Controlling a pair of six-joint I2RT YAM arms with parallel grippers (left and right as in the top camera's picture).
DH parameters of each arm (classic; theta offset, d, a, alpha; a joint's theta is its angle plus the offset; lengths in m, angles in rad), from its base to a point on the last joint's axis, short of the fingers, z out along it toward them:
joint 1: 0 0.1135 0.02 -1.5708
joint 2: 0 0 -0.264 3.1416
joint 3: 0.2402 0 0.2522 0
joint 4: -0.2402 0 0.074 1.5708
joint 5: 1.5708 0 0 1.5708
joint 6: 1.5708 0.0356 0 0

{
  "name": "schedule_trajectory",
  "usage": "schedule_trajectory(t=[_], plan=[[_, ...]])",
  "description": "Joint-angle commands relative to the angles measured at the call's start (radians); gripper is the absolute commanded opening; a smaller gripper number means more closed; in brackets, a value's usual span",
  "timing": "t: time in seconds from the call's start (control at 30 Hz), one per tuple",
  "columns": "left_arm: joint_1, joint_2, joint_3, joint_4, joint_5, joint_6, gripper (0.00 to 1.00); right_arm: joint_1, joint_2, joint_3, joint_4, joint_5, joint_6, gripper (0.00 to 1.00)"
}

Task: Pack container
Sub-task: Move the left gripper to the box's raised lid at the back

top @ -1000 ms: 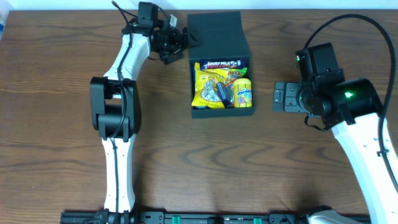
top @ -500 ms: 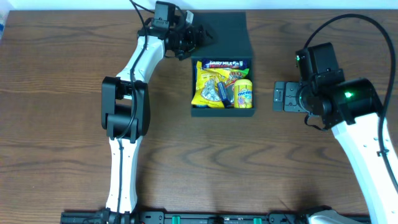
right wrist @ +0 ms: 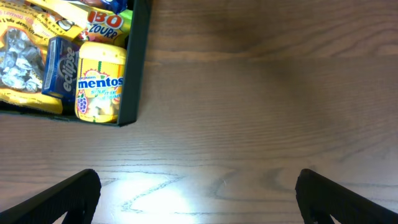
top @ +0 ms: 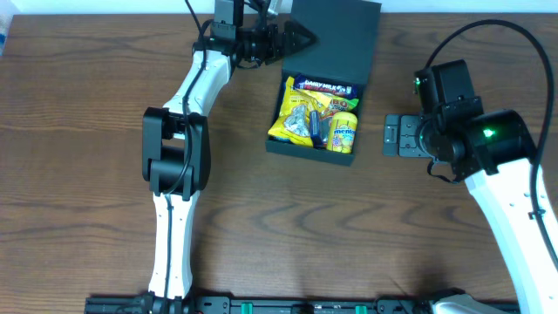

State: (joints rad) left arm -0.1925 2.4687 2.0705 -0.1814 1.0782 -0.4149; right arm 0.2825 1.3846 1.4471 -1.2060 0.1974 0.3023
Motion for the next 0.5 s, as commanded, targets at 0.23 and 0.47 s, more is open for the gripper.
schedule_trajectory(t=[0.23,0.47], plan=[[-0.004,-0.166,0.020,-0.117,0.075,0.196,0.96,-0.008,-0.002,-0.004,0.003,0.016,-0.012,0.99],[-0.005,-0.276,0.020,-0.335,-0.042,0.393,0.95,-0.008,0.003,-0.005,0.008,0.016,-0.012,0.99]])
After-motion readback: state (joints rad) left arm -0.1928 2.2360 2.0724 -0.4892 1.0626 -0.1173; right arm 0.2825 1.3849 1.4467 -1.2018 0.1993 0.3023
